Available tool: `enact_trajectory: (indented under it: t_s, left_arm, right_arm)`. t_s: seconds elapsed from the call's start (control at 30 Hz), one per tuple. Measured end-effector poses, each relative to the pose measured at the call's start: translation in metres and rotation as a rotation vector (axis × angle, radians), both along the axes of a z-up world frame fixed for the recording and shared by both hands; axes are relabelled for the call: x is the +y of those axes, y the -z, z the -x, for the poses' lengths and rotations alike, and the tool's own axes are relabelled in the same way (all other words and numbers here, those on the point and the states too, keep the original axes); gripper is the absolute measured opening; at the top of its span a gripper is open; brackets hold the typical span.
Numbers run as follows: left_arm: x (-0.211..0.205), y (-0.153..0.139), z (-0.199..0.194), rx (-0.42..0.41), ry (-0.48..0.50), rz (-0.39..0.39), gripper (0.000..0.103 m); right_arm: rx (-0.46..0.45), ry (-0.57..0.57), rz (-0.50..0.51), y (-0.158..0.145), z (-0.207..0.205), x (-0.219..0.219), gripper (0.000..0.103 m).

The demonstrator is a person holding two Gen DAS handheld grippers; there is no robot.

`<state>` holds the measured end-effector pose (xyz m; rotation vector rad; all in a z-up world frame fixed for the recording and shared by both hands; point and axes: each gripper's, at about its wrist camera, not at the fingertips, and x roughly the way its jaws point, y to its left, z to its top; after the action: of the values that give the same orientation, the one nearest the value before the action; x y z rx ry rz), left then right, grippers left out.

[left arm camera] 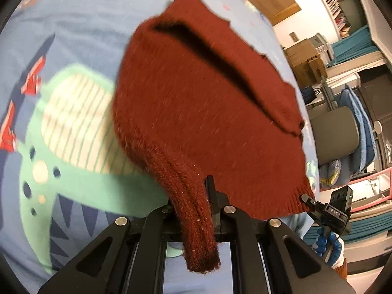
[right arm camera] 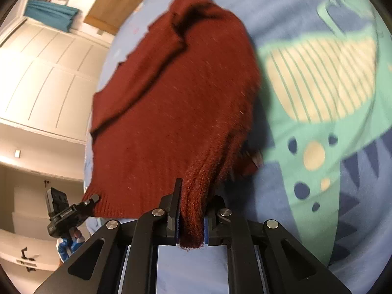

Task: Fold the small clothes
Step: 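Grasp the sweater edge with both tools and fold it over the other half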

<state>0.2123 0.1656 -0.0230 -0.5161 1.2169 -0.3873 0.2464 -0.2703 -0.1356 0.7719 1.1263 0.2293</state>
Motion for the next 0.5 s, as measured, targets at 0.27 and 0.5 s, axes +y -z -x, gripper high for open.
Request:
enact_trajectory:
  t_s: [0.27,0.5]
  left_arm:
    - [-0.007,-0.056,-0.028,-0.127,0.009,0.001,0.007]
    - [-0.01,-0.096,-0.067,-0.211,-0.014,0.005,0.007]
  right_arm:
    - [-0.137,0.021,0.03,-0.063,-0.03,-0.014,0.012]
    - [-0.226,0.051,0.067,-0.105,-0.077,-0.027,0.012]
